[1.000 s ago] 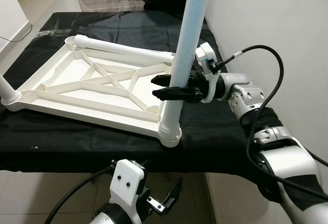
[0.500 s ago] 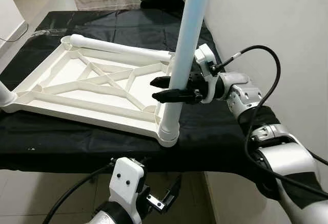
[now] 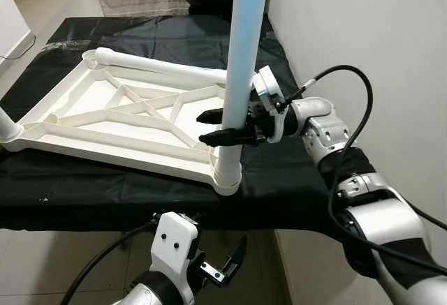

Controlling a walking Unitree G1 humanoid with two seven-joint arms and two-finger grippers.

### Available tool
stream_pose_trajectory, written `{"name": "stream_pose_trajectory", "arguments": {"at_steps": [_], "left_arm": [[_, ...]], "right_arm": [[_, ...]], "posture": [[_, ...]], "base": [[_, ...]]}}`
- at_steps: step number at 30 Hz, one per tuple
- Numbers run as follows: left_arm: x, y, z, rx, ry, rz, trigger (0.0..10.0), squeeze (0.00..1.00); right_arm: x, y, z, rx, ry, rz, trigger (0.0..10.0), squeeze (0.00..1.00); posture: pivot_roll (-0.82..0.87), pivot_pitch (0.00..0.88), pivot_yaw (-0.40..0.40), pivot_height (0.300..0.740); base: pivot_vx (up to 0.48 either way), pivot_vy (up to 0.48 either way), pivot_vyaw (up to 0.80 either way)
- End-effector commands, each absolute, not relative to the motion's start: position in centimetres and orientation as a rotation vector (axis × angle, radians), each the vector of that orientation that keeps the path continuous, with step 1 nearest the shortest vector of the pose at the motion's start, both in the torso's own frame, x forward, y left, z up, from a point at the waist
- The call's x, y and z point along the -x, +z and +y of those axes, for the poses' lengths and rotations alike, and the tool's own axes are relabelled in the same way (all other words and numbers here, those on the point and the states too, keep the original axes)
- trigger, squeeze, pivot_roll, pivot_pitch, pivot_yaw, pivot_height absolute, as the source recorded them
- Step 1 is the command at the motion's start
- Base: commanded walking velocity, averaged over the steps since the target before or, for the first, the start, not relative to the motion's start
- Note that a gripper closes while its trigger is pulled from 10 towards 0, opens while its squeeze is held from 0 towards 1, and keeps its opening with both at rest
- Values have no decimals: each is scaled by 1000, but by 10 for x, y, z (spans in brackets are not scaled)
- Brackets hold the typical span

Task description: Building children table

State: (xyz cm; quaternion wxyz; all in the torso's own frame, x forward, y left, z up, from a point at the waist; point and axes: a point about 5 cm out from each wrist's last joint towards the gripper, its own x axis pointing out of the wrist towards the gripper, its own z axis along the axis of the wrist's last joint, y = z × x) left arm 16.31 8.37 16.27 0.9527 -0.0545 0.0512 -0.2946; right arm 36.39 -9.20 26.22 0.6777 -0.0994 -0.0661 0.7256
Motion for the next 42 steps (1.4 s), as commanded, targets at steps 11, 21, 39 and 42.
{"name": "stream_pose_trajectory", "arguments": {"at_steps": [11, 21, 39, 42], "left_arm": [[-164, 160, 84, 98, -589, 110, 10000, 0], [-164, 160, 85, 101, -581, 106, 10000, 0], [-163, 159, 85, 95, -584, 106, 10000, 0], [-163, 160, 85, 95, -583, 105, 10000, 0]], "right_arm": [[-367, 214, -94, 164, 1416, 3, 10000, 0], [-371, 200, -89, 171, 1276, 60, 10000, 0], [-389, 192, -95, 137, 909, 115, 10000, 0], [-392, 191, -96, 125, 825, 137, 10000, 0]], "posture": [[125, 221, -36, 740], [123, 207, -39, 740], [126, 195, -40, 740], [124, 197, -39, 740]], "base": [[0, 0, 0], [0, 0, 0], [0, 0, 0], [0, 0, 0]]}}
